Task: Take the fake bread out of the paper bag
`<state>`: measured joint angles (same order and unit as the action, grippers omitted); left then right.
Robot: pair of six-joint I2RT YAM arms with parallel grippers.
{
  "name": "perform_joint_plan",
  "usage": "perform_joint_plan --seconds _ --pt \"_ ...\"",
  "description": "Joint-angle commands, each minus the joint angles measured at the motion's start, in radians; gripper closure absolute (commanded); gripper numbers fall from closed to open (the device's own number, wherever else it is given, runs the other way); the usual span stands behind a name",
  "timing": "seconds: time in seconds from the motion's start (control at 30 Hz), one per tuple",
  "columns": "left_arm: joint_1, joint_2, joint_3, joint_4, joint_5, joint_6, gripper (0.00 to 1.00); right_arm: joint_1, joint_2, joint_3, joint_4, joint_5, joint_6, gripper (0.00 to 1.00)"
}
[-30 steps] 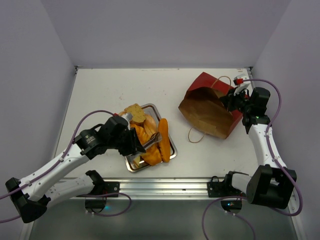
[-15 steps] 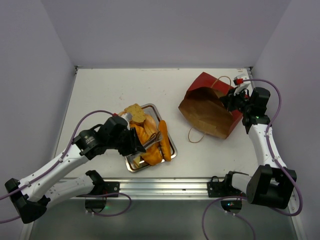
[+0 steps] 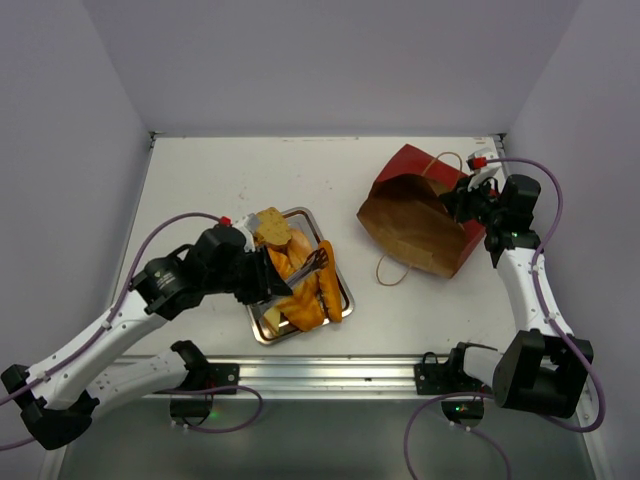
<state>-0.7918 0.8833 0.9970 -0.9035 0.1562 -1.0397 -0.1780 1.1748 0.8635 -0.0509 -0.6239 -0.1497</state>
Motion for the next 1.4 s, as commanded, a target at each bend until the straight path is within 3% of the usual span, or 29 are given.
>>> perform_joint_plan --seconds 0.0,0.1,0.23,0.37,0.43,0.53,0.67,0.87,1.03,1.2,1.37 --pt "0.009 -0.012 0.087 0.018 0.003 -0.002 0.65 -0.009 -0.035 0.000 0.033 -0.030 0.009 1.00" --pt "0.009 -0.012 0.142 0.044 -0.036 0.071 0.73 -0.012 -0.038 0.000 0.031 -0.034 0.009 1.00" --pt "0.009 0.022 0.245 0.020 -0.232 0.254 0.81 -0.014 -0.035 0.002 0.031 -0.036 0.009 1.00" --pt "0.012 0.072 0.275 0.017 -0.642 0.496 0.87 -0.018 -0.035 0.003 0.023 -0.037 0.007 1.00" --pt "0.028 0.091 0.208 0.097 -0.821 0.576 0.88 -0.021 -0.037 0.006 0.020 -0.045 0.006 1.00" --pt "0.115 0.100 0.050 0.277 -0.895 0.734 0.88 -0.023 -0.030 0.014 0.006 -0.068 -0.014 1.00" --pt "0.403 0.121 -0.140 0.510 -0.746 0.834 0.87 -0.029 -0.027 0.023 -0.007 -0.071 -0.016 1.00" --pt "0.627 0.195 -0.300 0.759 -0.512 0.872 0.87 -0.046 -0.021 0.038 -0.010 -0.062 -0.007 1.00" --pt "0.735 0.333 -0.310 0.850 -0.350 0.866 0.83 -0.054 -0.020 0.035 -0.010 -0.060 -0.004 1.00" --pt "0.776 0.462 -0.285 0.859 -0.311 0.854 0.74 -0.064 -0.017 0.031 -0.007 -0.071 -0.004 1.00" --pt "0.792 0.549 -0.259 0.824 -0.331 0.843 0.53 -0.064 -0.015 0.032 -0.009 -0.091 -0.002 1.00"
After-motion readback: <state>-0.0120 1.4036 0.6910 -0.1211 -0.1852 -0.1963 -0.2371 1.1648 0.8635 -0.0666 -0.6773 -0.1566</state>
